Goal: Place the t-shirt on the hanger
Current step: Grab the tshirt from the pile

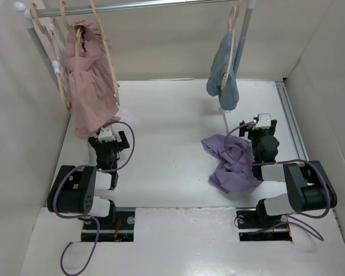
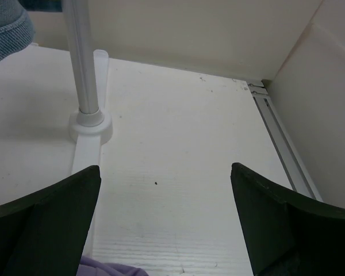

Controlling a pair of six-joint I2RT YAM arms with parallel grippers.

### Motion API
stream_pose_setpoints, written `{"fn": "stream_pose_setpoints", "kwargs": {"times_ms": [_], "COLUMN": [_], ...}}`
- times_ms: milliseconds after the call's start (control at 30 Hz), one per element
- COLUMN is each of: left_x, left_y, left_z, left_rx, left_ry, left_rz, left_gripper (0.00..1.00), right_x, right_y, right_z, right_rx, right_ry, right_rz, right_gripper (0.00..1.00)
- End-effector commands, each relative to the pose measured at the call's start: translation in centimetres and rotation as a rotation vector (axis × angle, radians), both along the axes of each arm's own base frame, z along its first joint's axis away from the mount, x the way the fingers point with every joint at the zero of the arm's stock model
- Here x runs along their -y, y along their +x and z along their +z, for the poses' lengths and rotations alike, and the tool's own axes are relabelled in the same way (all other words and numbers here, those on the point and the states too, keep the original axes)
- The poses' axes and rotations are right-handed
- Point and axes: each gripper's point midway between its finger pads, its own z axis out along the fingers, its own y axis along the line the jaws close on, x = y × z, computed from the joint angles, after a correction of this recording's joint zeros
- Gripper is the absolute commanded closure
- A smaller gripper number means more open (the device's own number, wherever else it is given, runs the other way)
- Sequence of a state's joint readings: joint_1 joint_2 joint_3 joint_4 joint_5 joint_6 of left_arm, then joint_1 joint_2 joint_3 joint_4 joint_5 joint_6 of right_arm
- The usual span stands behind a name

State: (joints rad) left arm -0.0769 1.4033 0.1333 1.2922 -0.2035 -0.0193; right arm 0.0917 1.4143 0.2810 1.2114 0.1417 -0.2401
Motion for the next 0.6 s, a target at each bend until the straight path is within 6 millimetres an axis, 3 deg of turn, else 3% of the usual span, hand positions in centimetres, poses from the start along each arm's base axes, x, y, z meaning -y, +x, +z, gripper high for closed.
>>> {"fn": "stream_pose_setpoints", "kwargs": {"times_ms": [0,33,67,100,167,200,267,300,333,367,400,433,467,500,533,567], "left_x": [0.7,0.6,0.9,1.6,3.3,4.0,5.2,5.0,6.0,7.2,8.1,10.5,12.0,13.0,14.1,15.0], "left_y": [1.4,1.4,1.5,1.3,0.2,-0.7,-2.8,-3.9,-4.2,-4.5,-4.9,-5.8,-6.3,-6.7,-6.9,-8.3], "left_z": [7.0,7.3,7.3,7.5,6.9,8.3,9.3,9.0,9.9,9.7,9.5,8.3,7.6,6.8,7.5,6.4], "left_rx": [0.268,0.275,0.273,0.285,0.289,0.356,0.425,0.428,0.469,0.464,0.456,0.422,0.399,0.366,0.368,0.334], "left_ry": [-0.014,-0.005,0.010,0.022,0.083,0.092,0.137,0.167,0.197,0.236,0.283,0.404,0.474,0.539,0.598,0.610], "left_rz": [-0.038,-0.037,-0.058,-0.099,-0.210,-0.261,-0.339,-0.336,-0.384,-0.452,-0.510,-0.669,-0.777,-0.870,-0.955,-1.045], "left_gripper": [0.00,0.00,0.00,0.00,0.00,0.00,0.00,0.00,0.00,0.00,0.00,0.00,0.00,0.00,0.00,0.00], "right_x": [-0.1,-0.1,0.1,0.8,1.8,2.9,2.7,2.4,1.4,1.0,0.7,0.6,1.0,1.4,2.1,3.4], "right_y": [0.7,0.7,0.7,0.7,1.1,0.8,0.4,-0.5,-1.6,-1.4,-2.4,-2.9,-3.3,-4.1,-4.5,-5.0], "right_z": [2.4,2.4,3.6,2.6,5.5,4.1,6.6,8.6,10.8,10.5,12.8,12.3,13.0,14.8,15.2,14.5], "right_rx": [0.070,0.070,0.103,0.041,0.064,-0.024,0.024,0.074,0.120,0.093,0.136,0.086,0.087,0.121,0.118,0.076], "right_ry": [0.001,0.001,0.014,0.024,0.084,0.090,0.110,0.091,0.090,0.084,0.086,0.080,0.082,0.088,0.093,0.095], "right_rz": [0.010,0.010,-0.003,-0.044,-0.115,-0.182,-0.170,-0.140,-0.073,-0.050,-0.030,-0.023,-0.041,-0.061,-0.098,-0.175], "right_gripper": [0.01,0.01,0.01,0.01,0.01,0.01,0.01,0.01,0.01,0.01,0.01,0.01,0.01,0.01,0.01,0.01]}}
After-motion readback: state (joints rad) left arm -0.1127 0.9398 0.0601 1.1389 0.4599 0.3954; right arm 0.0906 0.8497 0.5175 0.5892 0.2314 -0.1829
